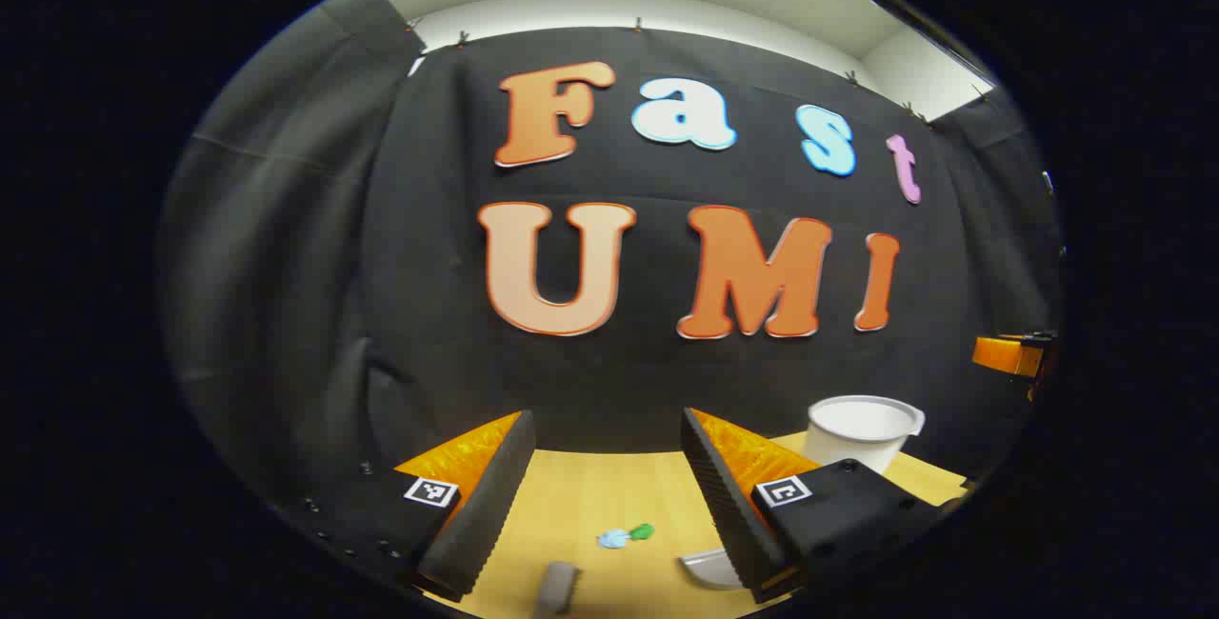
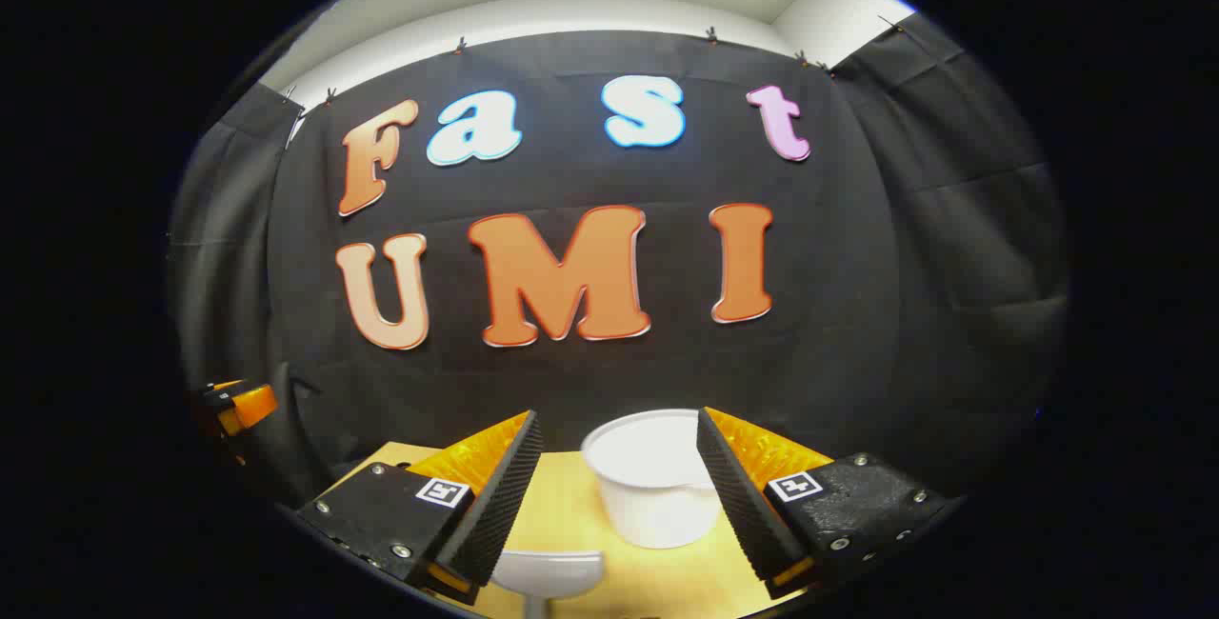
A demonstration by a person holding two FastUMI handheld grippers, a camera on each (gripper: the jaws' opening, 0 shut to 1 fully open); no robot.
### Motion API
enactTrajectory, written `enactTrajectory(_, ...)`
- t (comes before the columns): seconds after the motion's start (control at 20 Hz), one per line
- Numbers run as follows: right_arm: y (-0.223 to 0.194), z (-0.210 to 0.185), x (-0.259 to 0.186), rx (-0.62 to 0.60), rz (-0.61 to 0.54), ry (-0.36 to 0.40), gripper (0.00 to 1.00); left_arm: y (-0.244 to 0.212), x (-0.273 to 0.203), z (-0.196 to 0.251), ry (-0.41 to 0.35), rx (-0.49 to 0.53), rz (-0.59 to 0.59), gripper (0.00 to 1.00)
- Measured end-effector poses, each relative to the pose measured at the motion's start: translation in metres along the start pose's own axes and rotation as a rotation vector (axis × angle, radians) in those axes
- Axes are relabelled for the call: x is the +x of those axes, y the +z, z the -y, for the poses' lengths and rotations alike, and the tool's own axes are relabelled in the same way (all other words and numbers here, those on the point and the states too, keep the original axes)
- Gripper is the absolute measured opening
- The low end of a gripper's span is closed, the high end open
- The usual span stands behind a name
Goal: Pick up the small broom and dustpan from the desktop, sweep the trash into the dustpan with the broom, and then empty the trash into the garbage bin.
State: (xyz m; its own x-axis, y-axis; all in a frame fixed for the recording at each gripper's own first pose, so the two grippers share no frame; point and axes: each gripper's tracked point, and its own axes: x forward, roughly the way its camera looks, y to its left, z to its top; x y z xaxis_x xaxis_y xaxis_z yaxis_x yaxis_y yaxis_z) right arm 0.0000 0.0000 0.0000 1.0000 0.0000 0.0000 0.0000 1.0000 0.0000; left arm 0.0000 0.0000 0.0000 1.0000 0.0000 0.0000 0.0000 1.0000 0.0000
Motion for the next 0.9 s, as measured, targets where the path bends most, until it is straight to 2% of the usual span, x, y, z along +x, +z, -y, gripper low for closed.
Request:
enactTrajectory(0.15, -0.011, -0.043, -0.003, -0.042, -0.015, -0.016, 0.98, 0.003, 0.009, -0.059, 0.011, -0.001, 0.014, 0.98)
enactTrajectory(0.35, -0.027, -0.086, -0.012, -0.042, -0.047, -0.035, 0.98, -0.004, 0.014, -0.106, -0.009, -0.009, 0.008, 0.98)
enactTrajectory(0.65, -0.046, -0.115, -0.017, -0.051, -0.117, -0.044, 0.98, -0.014, 0.021, -0.136, -0.015, -0.028, -0.014, 0.98)
enactTrajectory(0.9, -0.052, -0.123, -0.015, -0.066, -0.172, -0.021, 0.98, -0.018, 0.024, -0.133, -0.012, -0.041, -0.034, 0.98)
